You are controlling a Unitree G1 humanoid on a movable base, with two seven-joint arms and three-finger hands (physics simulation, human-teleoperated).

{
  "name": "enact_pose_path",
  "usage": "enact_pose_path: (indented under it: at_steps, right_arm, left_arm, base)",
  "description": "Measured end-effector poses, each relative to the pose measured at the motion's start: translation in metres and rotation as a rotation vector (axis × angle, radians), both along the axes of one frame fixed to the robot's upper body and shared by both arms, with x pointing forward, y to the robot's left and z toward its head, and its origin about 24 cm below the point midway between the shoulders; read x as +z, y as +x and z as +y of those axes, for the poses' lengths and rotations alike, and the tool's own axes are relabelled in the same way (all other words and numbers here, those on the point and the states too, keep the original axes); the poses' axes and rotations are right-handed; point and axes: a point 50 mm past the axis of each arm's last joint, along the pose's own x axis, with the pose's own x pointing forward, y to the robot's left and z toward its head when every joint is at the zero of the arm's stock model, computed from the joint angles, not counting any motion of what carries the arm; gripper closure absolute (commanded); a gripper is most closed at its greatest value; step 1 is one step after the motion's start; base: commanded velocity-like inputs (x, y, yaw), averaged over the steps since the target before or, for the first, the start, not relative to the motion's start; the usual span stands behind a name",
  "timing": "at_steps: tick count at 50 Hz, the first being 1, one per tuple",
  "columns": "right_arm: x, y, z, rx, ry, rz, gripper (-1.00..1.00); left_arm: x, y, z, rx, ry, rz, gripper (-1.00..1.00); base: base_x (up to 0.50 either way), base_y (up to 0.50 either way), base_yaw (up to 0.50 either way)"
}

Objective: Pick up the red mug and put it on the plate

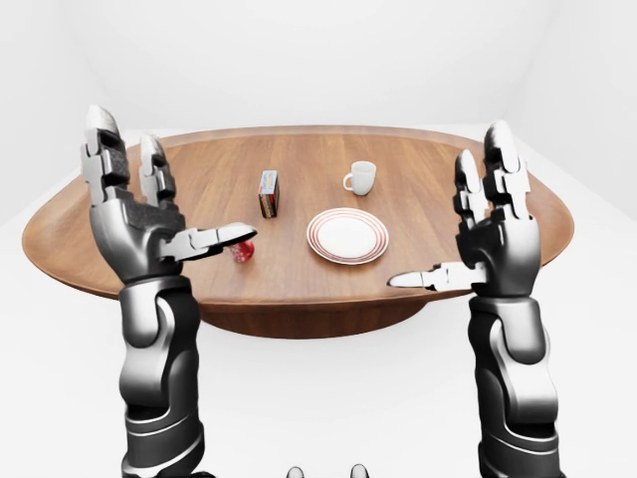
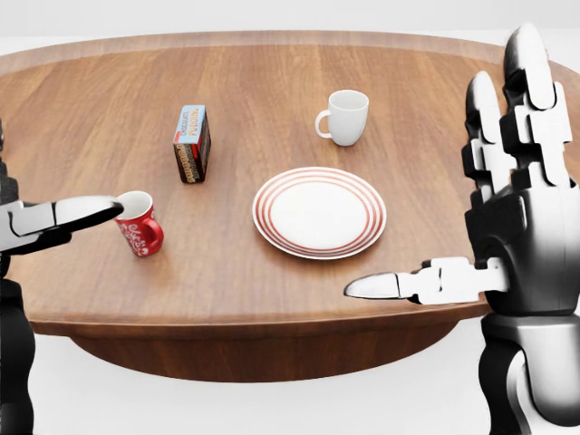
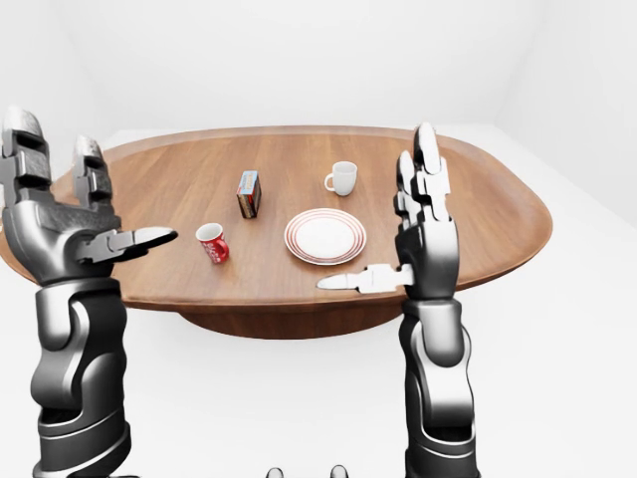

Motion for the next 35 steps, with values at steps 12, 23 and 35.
enact_pose_path:
  at_steps: [12, 23, 35]
  right_arm:
    - [0.026, -0.014, -0.001, 0.007, -0.014, -0.132, -1.0]
    - [0.031, -0.018, -0.002, 0.007, -0.012, -0.162, -1.0]
    - [0.033, -0.02, -0.003, 0.009, -0.012, -0.174, -1.0]
  left_arm:
    - [0.031, -0.009, 0.002, -0.01, -0.062, -0.131, -1.0]
    - [0.039, -0.01, 0.003, -0.01, -0.078, -0.16, -1.0]
    - [0.041, -0.009, 0.005, -0.007, -0.083, -0.164, -1.0]
  base:
    - [0.0, 0.29, 0.0]
    - [0.0, 0.5, 0.0]
    - [0.0, 0.5, 0.0]
